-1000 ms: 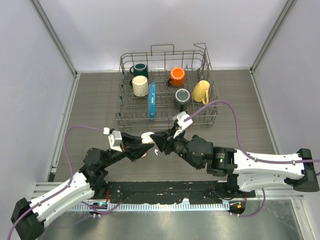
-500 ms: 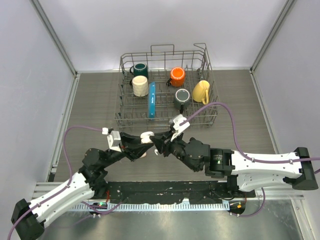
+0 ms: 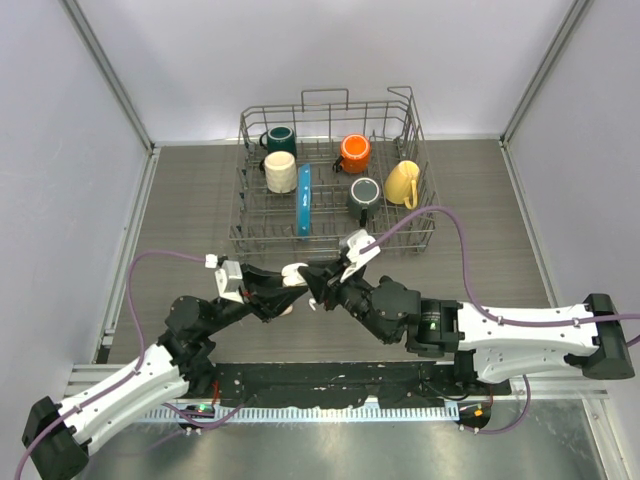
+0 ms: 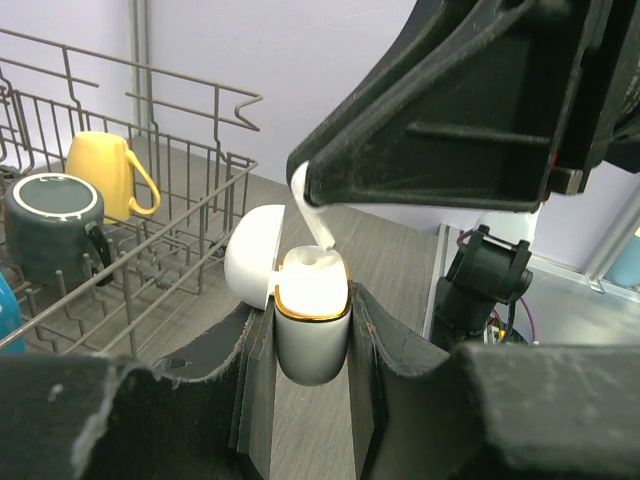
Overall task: Insert the wireless bluetooth earbuds into the charging case
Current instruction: Place the earbud in the charging case.
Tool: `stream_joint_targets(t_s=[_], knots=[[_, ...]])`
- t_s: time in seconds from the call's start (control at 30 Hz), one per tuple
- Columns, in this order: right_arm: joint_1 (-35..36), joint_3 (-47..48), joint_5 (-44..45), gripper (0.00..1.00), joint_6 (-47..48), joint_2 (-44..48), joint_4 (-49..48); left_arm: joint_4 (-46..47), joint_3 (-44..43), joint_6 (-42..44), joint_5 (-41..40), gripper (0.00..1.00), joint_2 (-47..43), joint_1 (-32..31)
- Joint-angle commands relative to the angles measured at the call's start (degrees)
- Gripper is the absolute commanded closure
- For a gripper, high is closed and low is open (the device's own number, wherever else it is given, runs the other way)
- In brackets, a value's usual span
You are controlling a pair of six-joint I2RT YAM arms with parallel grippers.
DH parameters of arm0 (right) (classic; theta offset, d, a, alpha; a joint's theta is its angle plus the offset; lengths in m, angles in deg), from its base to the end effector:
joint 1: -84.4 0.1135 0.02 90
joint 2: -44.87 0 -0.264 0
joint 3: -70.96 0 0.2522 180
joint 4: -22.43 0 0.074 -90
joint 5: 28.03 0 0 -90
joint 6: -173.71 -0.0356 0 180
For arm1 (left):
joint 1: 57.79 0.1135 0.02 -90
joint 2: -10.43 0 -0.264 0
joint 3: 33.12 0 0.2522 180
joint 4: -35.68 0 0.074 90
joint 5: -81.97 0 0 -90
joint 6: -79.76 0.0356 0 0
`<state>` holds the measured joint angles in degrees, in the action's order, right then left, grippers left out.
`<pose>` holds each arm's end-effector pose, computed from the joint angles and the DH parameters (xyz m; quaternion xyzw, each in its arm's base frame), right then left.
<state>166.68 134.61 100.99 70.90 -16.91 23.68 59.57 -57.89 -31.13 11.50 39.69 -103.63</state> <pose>0.0556 0.2436 0.3555 -0.1826 0.6800 0.3359 0.6256 0.0908 -0.1106 0.2585 0.2582 0.5261 -0.5242 0.6178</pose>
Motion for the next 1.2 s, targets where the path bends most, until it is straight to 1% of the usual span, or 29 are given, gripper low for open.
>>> stream_joint_targets(t_s=[0.0,0.17,0.33,0.53,0.77,1.0,1.17], knots=[[1.04,-1.11,2.28,0.99,3.58,-0.8,-4.71,2.87,-2.53,-0.56,-0.63,1.0,-0.51,0.05],[2.44,-3.74,5.61,0.99,6.49,-0.98,-6.12,4.19,-2.36,-1.26,-0.98,1.0,-0.87,0.05],[3.5,-4.8,6.68,0.99,8.51,-0.71,-7.35,4.28,-2.0,-1.44,-2.04,1.0,-1.57,0.05],[3.85,-4.89,5.01,0.99,9.92,0.17,-6.91,3.75,-1.3,-1.35,-4.67,1.0,-2.88,0.05],[3.94,-4.54,2.46,0.99,8.6,0.69,-3.92,3.13,-1.21,-1.0,-5.38,1.0,-3.33,0.05],[3.94,-4.45,5.53,0.99,7.28,1.13,-6.2,3.13,-1.12,-0.83,-1.78,1.0,-2.63,0.05],[3.94,-2.08,5.89,0.99,7.19,0.61,-5.25,1.99,-1.47,0.32,1.3,1.0,-2.97,0.05]])
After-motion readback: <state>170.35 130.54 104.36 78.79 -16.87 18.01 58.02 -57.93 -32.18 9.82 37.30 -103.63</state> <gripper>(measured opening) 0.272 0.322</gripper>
